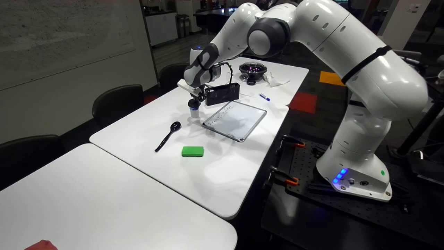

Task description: Put the lid on the cup

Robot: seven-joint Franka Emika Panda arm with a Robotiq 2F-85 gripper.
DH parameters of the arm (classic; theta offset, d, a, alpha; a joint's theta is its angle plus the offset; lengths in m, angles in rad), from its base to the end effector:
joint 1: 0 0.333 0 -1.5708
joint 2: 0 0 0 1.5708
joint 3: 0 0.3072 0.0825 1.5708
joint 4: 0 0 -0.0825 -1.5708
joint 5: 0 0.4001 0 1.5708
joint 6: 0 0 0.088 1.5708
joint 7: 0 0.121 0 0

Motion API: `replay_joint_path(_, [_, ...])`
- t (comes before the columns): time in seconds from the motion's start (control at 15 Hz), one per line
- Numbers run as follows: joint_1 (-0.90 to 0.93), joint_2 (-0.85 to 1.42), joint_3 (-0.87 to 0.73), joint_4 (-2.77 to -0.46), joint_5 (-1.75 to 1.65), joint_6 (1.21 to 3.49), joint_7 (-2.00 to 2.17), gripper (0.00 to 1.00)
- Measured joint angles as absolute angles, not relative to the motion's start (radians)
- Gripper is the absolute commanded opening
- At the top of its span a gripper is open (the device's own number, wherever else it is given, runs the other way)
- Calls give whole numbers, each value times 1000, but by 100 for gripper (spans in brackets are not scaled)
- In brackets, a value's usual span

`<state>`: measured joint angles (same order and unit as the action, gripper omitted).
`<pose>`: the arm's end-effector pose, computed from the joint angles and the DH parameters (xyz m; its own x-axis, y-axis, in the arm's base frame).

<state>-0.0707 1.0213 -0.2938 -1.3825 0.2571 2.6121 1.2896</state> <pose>0.7175 -0.2297 0.1050 -0.1376 -0.9809 0.1374 -0.9687 0.1044 -0.2250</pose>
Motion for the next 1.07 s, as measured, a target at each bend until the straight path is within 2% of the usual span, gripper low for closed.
replay_joint_path(0.33, [-72, 1021, -294, -1380, 257, 2617, 1305, 95])
replay_joint_path(0.4, [-73, 1021, -294, -1380, 258, 2622, 1306, 99])
replay_joint_path(0.73, [-69, 958, -293, -1416, 260, 2625, 1322, 100])
replay_joint_path(1.07, [-43, 746, -308, -1599, 246, 2627, 1322, 100])
